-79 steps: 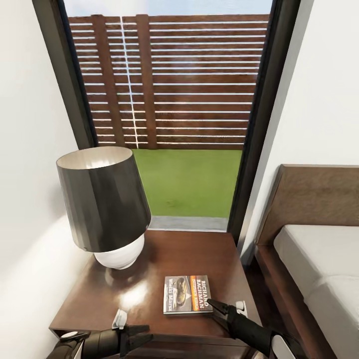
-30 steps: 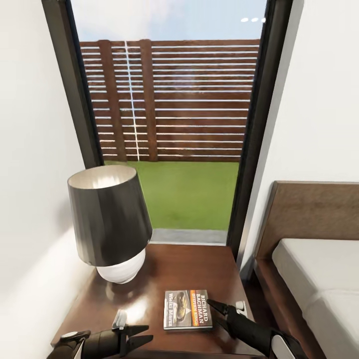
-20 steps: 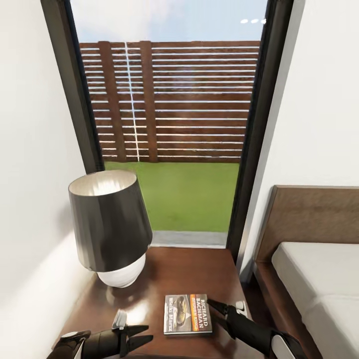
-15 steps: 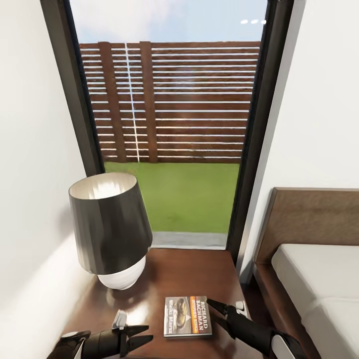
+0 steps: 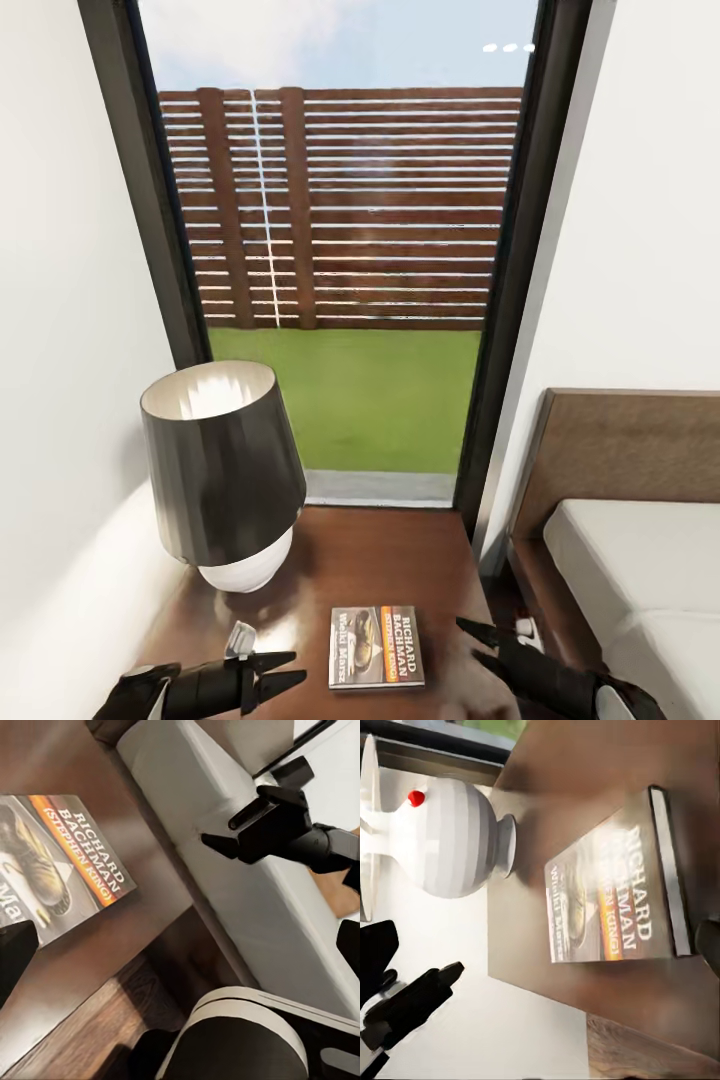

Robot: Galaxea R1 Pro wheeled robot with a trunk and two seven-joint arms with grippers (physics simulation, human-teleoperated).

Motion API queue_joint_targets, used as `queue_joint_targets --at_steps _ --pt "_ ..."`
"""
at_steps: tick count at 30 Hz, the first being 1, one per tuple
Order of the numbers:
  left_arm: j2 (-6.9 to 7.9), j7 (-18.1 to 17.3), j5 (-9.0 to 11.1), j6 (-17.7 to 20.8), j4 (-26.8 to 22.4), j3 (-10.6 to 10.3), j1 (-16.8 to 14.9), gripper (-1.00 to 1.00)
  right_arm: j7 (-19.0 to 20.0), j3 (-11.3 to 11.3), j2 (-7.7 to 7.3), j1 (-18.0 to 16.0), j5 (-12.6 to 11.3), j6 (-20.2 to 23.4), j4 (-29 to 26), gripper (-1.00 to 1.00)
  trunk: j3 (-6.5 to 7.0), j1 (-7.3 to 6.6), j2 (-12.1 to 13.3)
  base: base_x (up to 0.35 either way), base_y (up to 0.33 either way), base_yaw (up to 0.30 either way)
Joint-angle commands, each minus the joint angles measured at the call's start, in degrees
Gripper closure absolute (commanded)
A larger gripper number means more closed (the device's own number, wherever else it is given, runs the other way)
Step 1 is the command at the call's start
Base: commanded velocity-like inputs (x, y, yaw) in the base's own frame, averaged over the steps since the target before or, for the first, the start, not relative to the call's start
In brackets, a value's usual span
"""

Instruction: In the bedroom, move the book from the bed onto either nightstand, and place the two sandals side by side next to the bed.

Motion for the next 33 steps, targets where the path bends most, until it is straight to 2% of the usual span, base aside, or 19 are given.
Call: queue_joint_targets --at_steps 1,2,4,6,8,9,11,12,13,16,21,33 --pt "-0.05 -0.3 -0.6 0.6 0.0 0.4 -0.1 -1.0 0.1 0.2 -2.45 0.0 -0.5 -1.0 1.1 -1.0 0.13 -0.24 0.4 0.0 0.0 0.0" --pt "-0.03 -0.2 -0.6 0.6 0.0 0.4 -0.1 -1.0 0.5 0.2 -4.05 0.1 -0.5 -2.8 2.2 -1.0 0.31 -0.46 0.8 0.0 0.0 0.0" --pt "-0.01 0.0 -0.7 0.5 0.0 0.4 0.0 -1.0 1.5 0.3 -5.48 0.1 -0.4 -6.3 4.7 -1.0 0.67 -0.89 1.6 0.0 0.0 0.0" --pt "-0.01 0.2 -0.7 0.5 0.0 0.4 0.0 -1.0 3.2 0.3 -6.27 0.1 0.5 -9.8 7.5 -1.0 1.03 -1.33 2.4 0.0 0.0 0.0" --pt "0.0 0.7 -0.7 0.5 0.0 0.4 0.1 -1.0 5.6 0.4 -6.65 0.1 2.7 -12.7 9.6 -1.0 1.38 -1.77 3.2 0.0 0.0 0.0" --pt "-0.02 1.1 -0.7 0.5 0.0 0.4 0.2 -1.0 7.3 0.4 -6.78 0.1 5.1 -14.1 10.6 -1.0 1.56 -1.99 3.6 0.0 0.0 0.0" --pt "-0.06 2.4 -0.8 0.5 0.0 0.3 0.3 -1.0 10.1 0.5 -6.87 0.1 11.6 -15.9 11.7 -1.0 1.92 -2.43 4.4 0.0 0.0 0.0" --pt "-0.1 3.5 -0.8 0.3 0.0 0.2 0.3 -1.0 11.1 0.5 -6.86 0.1 16.2 -16.8 12.1 -1.0 2.1 -2.65 4.8 0.0 0.0 0.0" --pt "-0.13 4.1 -0.8 0.0 0.0 0.2 0.3 -1.0 11.5 0.5 -6.77 0.1 18.6 -17.3 12.2 -1.0 2.28 -2.87 5.2 0.0 0.0 0.0" --pt "-0.13 5.0 -0.8 -1.0 0.0 0.2 0.4 -1.0 11.9 0.4 -6.61 0.1 22.0 -18.9 12.4 -1.0 2.82 -3.53 6.4 0.0 0.0 0.0" --pt "-0.14 5.4 -0.8 -1.7 0.0 0.1 0.5 -1.0 12.2 0.4 -6.57 0.1 23.6 -22.2 12.4 -1.0 3.72 -4.63 8.4 0.0 0.0 0.0" --pt "-0.13 5.5 -0.8 -1.8 0.1 0.1 0.5 -1.0 12.3 0.4 -6.56 0.1 23.9 -22.9 12.5 -1.0 5.87 -7.26 13.2 0.0 0.0 0.0"
